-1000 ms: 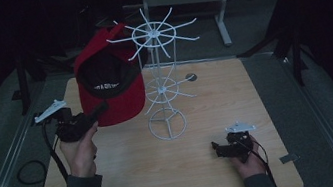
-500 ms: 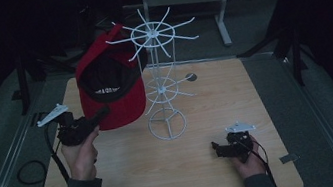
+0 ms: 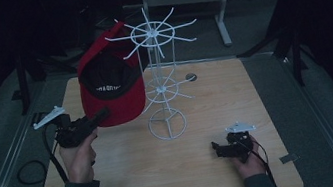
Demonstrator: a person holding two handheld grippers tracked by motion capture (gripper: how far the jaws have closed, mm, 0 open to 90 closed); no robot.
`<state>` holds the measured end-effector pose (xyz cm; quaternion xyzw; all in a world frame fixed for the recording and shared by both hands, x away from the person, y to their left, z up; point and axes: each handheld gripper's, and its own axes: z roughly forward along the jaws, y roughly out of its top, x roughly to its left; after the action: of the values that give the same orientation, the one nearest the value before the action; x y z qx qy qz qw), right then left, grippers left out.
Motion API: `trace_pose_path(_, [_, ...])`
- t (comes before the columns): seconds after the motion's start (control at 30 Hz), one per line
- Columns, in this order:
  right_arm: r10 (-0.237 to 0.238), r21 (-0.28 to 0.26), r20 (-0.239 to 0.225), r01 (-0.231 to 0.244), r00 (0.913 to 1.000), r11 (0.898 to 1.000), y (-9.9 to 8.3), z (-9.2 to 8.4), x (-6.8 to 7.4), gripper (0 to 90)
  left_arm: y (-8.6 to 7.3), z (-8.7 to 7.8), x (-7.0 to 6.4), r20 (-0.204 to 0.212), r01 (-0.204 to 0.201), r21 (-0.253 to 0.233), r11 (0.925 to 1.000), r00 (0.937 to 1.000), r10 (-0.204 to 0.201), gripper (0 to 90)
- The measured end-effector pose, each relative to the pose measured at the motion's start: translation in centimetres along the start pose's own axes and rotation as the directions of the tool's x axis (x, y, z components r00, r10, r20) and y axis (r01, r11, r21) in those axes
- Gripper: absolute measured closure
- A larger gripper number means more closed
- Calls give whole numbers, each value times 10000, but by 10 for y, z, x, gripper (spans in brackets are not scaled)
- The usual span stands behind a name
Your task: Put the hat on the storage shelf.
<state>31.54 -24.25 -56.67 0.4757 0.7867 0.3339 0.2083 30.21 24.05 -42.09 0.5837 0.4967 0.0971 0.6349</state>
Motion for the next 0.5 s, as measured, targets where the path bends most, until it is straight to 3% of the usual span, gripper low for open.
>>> trace_pose_path(0.27, [-19, -10, -4, 19, 10000, 10000, 0, 0, 0, 134, -2, -2, 4, -214, 157, -30, 9999, 9996, -158, 546])
trace_pose_path(0.5, [8, 7, -10, -8, 10000, 10000, 0, 0, 0, 134, -5, -3, 6, -285, 39, 131, 9999, 9996, -35, 475])
